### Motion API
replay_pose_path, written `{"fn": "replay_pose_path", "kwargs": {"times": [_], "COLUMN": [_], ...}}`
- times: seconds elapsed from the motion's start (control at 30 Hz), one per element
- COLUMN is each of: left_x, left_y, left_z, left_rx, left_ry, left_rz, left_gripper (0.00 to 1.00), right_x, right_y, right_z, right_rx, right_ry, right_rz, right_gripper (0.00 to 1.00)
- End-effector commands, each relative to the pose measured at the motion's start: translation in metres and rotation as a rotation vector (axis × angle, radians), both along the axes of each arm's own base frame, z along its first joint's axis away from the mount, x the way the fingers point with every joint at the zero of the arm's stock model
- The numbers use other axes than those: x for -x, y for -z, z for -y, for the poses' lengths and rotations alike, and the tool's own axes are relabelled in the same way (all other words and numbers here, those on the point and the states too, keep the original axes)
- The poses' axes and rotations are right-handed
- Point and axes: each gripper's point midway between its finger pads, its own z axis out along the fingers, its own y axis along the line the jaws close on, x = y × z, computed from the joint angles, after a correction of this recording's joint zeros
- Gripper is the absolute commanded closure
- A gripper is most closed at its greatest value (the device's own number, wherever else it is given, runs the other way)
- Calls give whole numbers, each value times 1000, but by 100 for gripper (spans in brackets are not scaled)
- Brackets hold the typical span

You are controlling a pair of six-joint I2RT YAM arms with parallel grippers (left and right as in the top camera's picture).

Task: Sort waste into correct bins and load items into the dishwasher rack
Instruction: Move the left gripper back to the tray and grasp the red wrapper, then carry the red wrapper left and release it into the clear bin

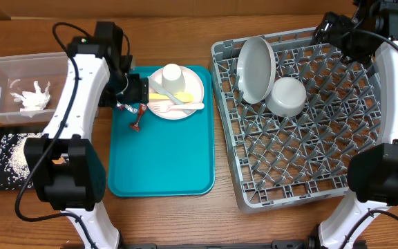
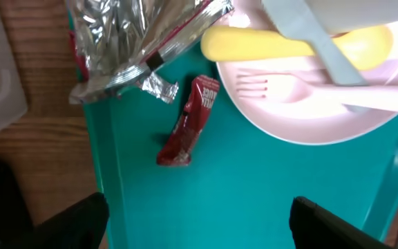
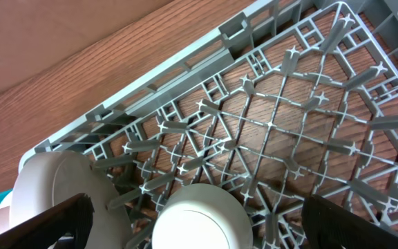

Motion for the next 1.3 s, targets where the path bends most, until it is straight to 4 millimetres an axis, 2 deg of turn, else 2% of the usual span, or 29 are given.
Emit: {"fn": "replay_pose_path", "kwargs": {"times": [0.0, 0.13, 0.33, 0.57, 0.77, 1.0, 1.13, 1.27], "left_x": [2, 5, 3, -5, 8, 6, 2, 3], "left_y": [10, 31, 56, 67, 81, 88, 88, 88], "left_z": [2, 11, 11, 25, 33, 15, 6, 5], "left_rx": [-18, 9, 1, 24, 16, -114, -164, -163], "left_ry": [129, 248, 312, 424, 474, 425, 399, 386], "left_rz": [24, 37, 71, 140, 113, 103, 106, 105], "left_gripper": [15, 14, 14, 13, 13, 15, 20, 27], "right_x": [0, 0, 0, 0, 0, 0, 0, 0], "right_y": [-23, -23, -23, -23, -23, -23, -23, -23], "right_z": [-1, -1, -1, -1, -1, -1, -1, -1], "right_rx": [5, 5, 5, 5, 5, 5, 5, 5], "right_ry": [4, 4, 4, 4, 4, 4, 4, 4], "right_rz": [57, 57, 57, 57, 57, 57, 57, 57], "right_gripper": [0, 0, 0, 0, 0, 0, 0, 0]}}
